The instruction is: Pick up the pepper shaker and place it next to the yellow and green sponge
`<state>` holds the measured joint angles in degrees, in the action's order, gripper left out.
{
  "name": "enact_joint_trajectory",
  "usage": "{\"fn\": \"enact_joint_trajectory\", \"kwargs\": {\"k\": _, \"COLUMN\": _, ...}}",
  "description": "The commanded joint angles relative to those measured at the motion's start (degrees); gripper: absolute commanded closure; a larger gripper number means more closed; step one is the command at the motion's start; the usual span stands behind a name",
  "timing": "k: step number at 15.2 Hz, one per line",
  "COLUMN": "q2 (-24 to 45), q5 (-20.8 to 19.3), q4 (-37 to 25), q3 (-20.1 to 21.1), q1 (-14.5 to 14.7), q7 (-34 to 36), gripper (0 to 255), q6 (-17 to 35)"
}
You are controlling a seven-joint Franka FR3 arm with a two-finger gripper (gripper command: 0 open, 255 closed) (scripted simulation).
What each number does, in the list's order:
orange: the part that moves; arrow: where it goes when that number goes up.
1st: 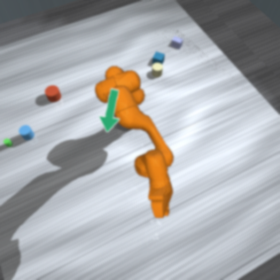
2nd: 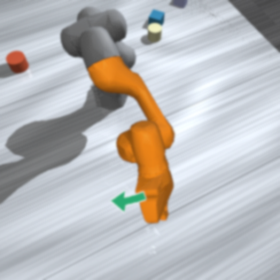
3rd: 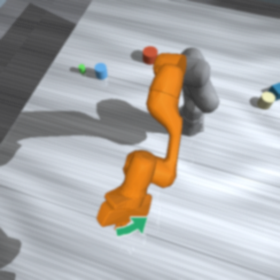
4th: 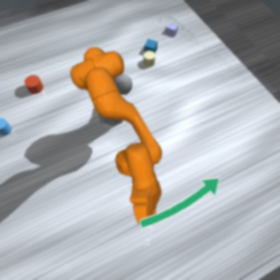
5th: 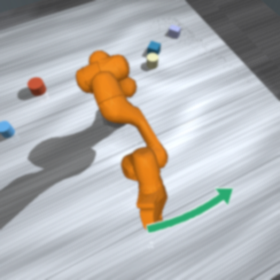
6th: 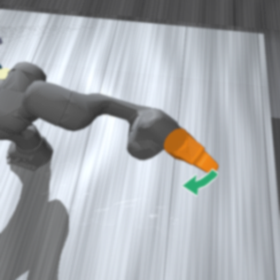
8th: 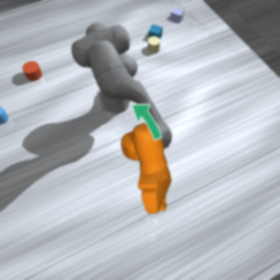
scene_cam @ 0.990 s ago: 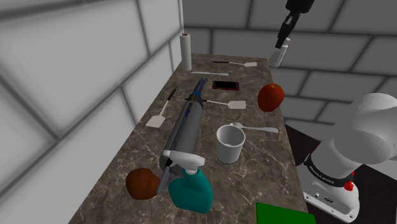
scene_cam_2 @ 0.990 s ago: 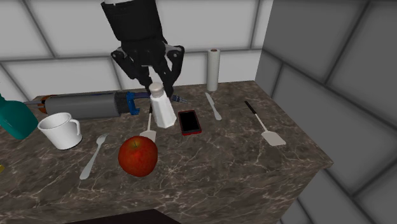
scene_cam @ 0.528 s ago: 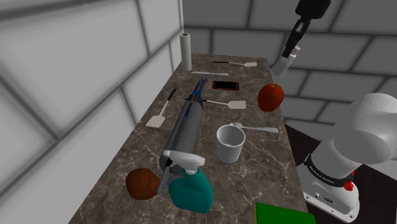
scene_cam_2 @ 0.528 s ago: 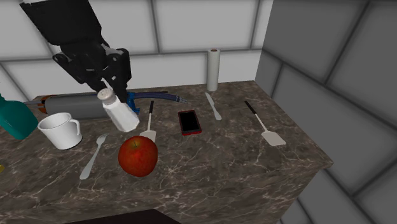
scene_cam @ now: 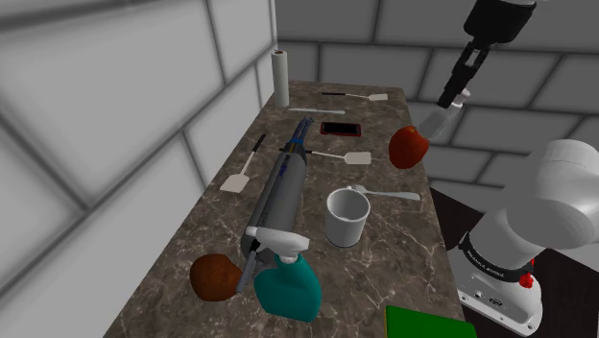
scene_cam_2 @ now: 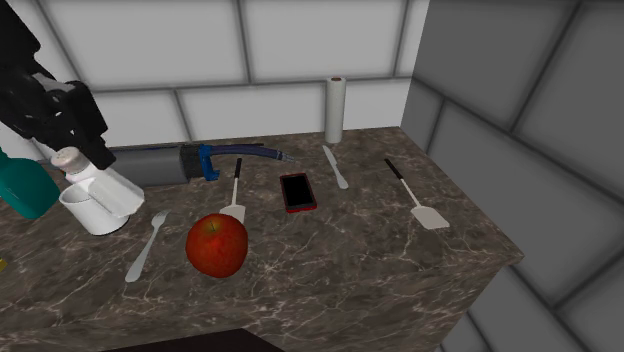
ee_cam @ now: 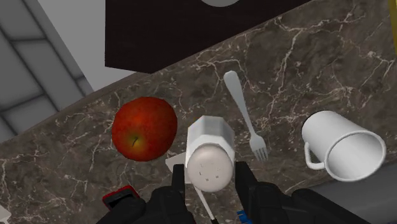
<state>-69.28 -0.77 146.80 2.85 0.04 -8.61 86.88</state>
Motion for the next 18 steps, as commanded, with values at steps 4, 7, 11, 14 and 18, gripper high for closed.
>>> {"fn": "enact_joint_trajectory", "kwargs": {"k": 4, "q2": -6.8, "q5": 5.8, "q4": 0.5, "q3": 6.4, "q1": 2.2, "q7": 5.3, "gripper": 255, "q6": -6.4}}
{"fn": "enact_joint_trajectory", "kwargs": {"k": 7, "q2": -9.6, "q5": 9.8, "q4": -0.1, "q3": 10.6, "q1": 3.4, "q7": 8.7, "gripper": 255, "q6": -9.7}}
{"fn": "enact_joint_trajectory", "kwargs": {"k": 11, "q2": -12.4, "q5": 15.5, "q4": -2.0, "q3": 16.0, "q1": 4.8, "q7": 13.4, "gripper": 255, "q6": -13.7}}
{"fn": "enact_joint_trajectory", "kwargs": {"k": 14, "q2": -13.8, "q5": 19.8, "q4": -4.0, "q3": 20.0, "q1": 5.4, "q7": 17.1, "gripper": 255, "q6": -16.4}}
{"fn": "enact_joint_trajectory", "kwargs": {"k": 18, "q2": -15.6, "q5": 23.2, "q4": -3.8, "q3": 23.1, "q1": 6.1, "q7": 19.5, "gripper": 255, "q6": -17.4}}
